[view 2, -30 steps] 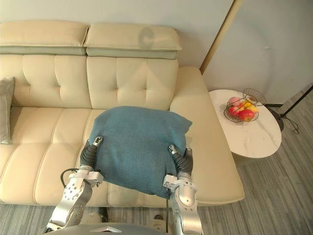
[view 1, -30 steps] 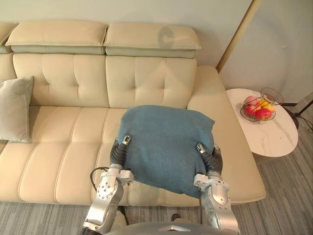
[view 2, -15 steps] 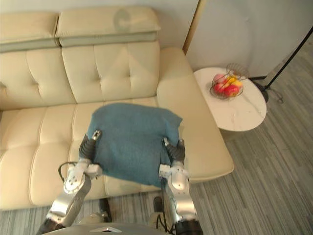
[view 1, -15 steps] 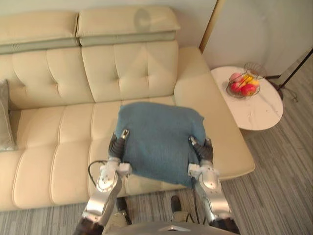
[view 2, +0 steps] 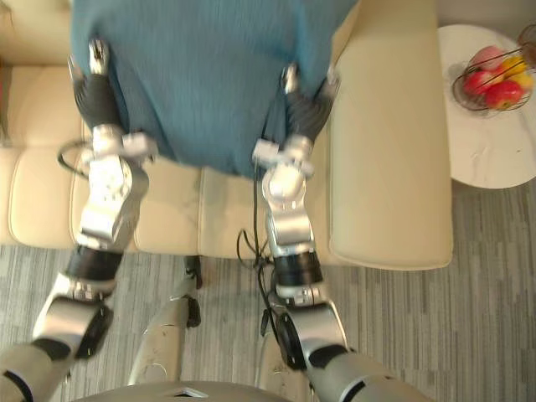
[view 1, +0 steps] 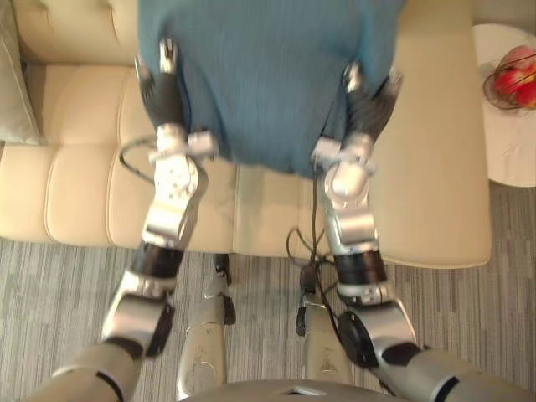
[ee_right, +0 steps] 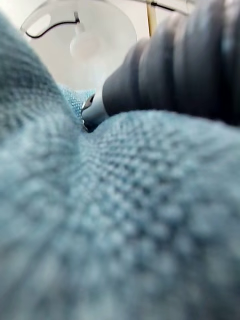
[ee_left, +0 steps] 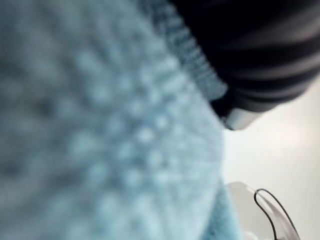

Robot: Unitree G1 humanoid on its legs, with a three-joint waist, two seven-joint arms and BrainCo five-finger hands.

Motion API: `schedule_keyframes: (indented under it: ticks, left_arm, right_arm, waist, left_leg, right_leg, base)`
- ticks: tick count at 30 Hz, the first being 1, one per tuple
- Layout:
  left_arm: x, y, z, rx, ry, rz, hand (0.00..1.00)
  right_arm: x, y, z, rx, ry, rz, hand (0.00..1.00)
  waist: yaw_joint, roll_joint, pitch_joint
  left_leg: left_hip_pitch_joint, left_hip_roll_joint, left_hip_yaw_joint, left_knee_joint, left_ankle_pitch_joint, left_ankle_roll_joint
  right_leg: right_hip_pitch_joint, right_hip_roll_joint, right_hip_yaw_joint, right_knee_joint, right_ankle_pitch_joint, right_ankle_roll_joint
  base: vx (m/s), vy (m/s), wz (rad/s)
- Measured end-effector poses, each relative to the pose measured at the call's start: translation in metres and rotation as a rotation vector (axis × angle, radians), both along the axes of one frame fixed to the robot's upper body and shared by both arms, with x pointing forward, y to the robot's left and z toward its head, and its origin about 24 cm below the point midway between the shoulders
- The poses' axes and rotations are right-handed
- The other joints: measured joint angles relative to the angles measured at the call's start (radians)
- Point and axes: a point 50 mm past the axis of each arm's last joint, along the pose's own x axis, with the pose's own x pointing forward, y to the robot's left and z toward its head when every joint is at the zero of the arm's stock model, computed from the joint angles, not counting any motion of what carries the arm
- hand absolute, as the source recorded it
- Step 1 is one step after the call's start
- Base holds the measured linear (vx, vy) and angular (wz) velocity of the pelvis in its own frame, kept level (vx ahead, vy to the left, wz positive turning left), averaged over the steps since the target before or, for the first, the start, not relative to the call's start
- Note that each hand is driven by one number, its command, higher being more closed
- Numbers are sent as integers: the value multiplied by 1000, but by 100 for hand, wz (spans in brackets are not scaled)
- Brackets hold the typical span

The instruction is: Pick up cushions and gather them together orderly.

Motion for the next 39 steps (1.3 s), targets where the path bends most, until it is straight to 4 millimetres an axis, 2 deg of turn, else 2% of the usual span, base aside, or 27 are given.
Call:
schedule_keyframes:
  ticks: [1,2,3,6,9,10,12,13,15,17,20,22,24,25,27,28,30,33,34,36,39]
  left_arm:
    - [1,0,12,9,-24,11,100]
    - [3,-1,32,24,-65,33,100]
    - [4,-2,55,25,-103,48,0]
    - [8,-7,87,27,-121,76,0]
    - [10,-11,109,-23,-96,83,0]
    - [10,-12,116,-34,-89,79,0]
    - [7,-14,128,-44,-101,75,0]
    - [2,-17,136,-39,-124,52,0]
    - [-2,-21,144,-36,-146,27,0]
    - [-1,-24,143,-36,-142,-2,0]
    - [12,-19,120,-65,-67,-25,0]
    - [27,-14,90,-111,25,-56,0]
    - [41,-9,52,-169,135,-74,0]
    - [43,-9,41,-177,156,-78,0]
    - [43,-5,30,-162,154,-83,0]
    - [43,-3,28,-158,151,-82,0]
    - [41,1,25,-150,139,-79,0]
    - [42,12,13,-135,144,-54,0]
    - [39,18,10,-131,138,-48,0]
    - [38,26,2,-125,145,-37,0]
    - [33,52,-21,-147,178,4,0]
  right_arm:
    - [0,1,10,5,-25,-17,100]
    - [1,2,27,15,-65,-39,100]
    - [2,2,44,32,-92,-66,0]
    - [12,-2,67,91,-65,-115,0]
    - [20,-4,85,141,-20,-134,0]
    - [21,-7,91,162,-11,-125,0]
    - [26,-10,101,188,15,-102,0]
    - [25,-19,110,201,10,-95,0]
    - [21,-30,121,214,-21,-96,0]
    - [16,-43,133,188,-55,-103,0]
    - [17,-50,136,171,-56,-75,0]
    - [21,-49,128,148,-30,-63,0]
    - [28,-51,115,137,12,-51,0]
    - [30,-52,112,136,21,-54,0]
    - [28,-57,102,133,16,-67,0]
    - [26,-58,99,126,8,-72,0]
    - [22,-64,97,113,-10,-88,0]
    - [17,-75,87,87,-24,-117,0]
    - [16,-83,78,73,-11,-134,0]
    - [18,-92,68,71,18,-147,0]
    - [14,-104,40,53,55,-148,0]
  waist:
    - [0,2,9]
    - [1,5,29]
    - [0,7,43]
    - [-1,12,73]
    - [-3,13,94]
    - [-2,14,100]
    - [0,16,121]
    - [4,18,123]
    - [8,18,123]
    - [9,18,124]
    - [9,18,124]
    - [8,18,124]
    - [5,17,125]
    - [5,17,125]
    - [2,17,125]
    - [2,17,125]
    - [2,17,125]
    - [-3,17,125]
    - [-8,17,125]
    - [-11,17,125]
    - [-18,16,125]
  left_leg:
    - [-8,0,-1,-8,8,2]
    - [-17,-2,-2,-24,22,1]
    - [-39,-7,-13,-46,55,-2]
    - [-80,-7,-35,-58,79,-5]
    - [-148,-15,-74,-58,125,-69]
    - [-171,-15,-86,-58,135,-80]
    - [-206,-10,-90,-58,145,-68]
    - [-244,-7,-94,-58,147,-66]
    - [-291,-3,-98,-58,147,-66]
    - [-341,-1,-106,-58,148,-65]
    - [-397,0,-104,-58,148,-65]
    - [-418,0,-100,-58,148,-65]
    - [-431,1,-95,-58,148,-65]
    - [-433,1,-93,-58,148,-65]
    - [-432,1,-94,-59,135,-80]
    - [-429,5,-91,-59,96,-109]
    - [-428,10,-77,-59,76,-93]
    - [-419,9,-57,-59,92,-76]
    - [-412,7,-57,-59,106,-59]
    - [-396,7,-55,-58,112,-52]
    - [-342,17,-50,-58,121,-42]
  right_leg:
    - [-12,0,-1,4,1,0]
    - [-33,1,-2,11,3,3]
    - [-65,-1,-7,23,3,3]
    - [-110,-5,-13,29,3,3]
    - [-163,-11,-27,23,9,3]
    - [-179,-13,-38,18,13,-1]
    - [-205,-12,-46,12,15,-3]
    - [-234,-10,-61,3,21,-5]
    - [-270,-6,-67,-6,27,-4]
    - [-314,-3,-71,-7,31,-2]
    - [-370,-3,-75,1,31,-1]
    - [-396,-4,-74,13,27,-2]
    - [-420,-5,-74,37,15,-4]
    - [-426,-5,-73,46,11,-4]
    - [-448,-7,-70,100,-19,-6]
    - [-457,-7,-70,125,-31,-8]
    - [-465,-7,-69,141,-38,-7]
    - [-466,-8,-63,159,-53,-7]
    - [-466,-12,-64,183,-71,-9]
    - [-461,-13,-64,211,-92,-14]
    - [-426,-5,-64,255,-121,-31]
  base:
    - [-26,2,4]
    - [-23,2,4]
    - [-19,0,6]
    - [12,-8,10]
    - [28,-39,13]
    - [28,-54,11]
    - [17,-43,7]
    - [7,-39,4]
    - [2,-18,1]
    - [0,0,0]
    - [22,17,-3]
    - [59,17,-3]
    - [70,-4,2]
    - [71,-16,4]
    - [66,-33,9]
    - [60,-60,10]
    - [26,-63,2]
    - [11,-98,3]
    - [7,-116,18]
    - [2,-138,17]
    - [-14,-196,7]
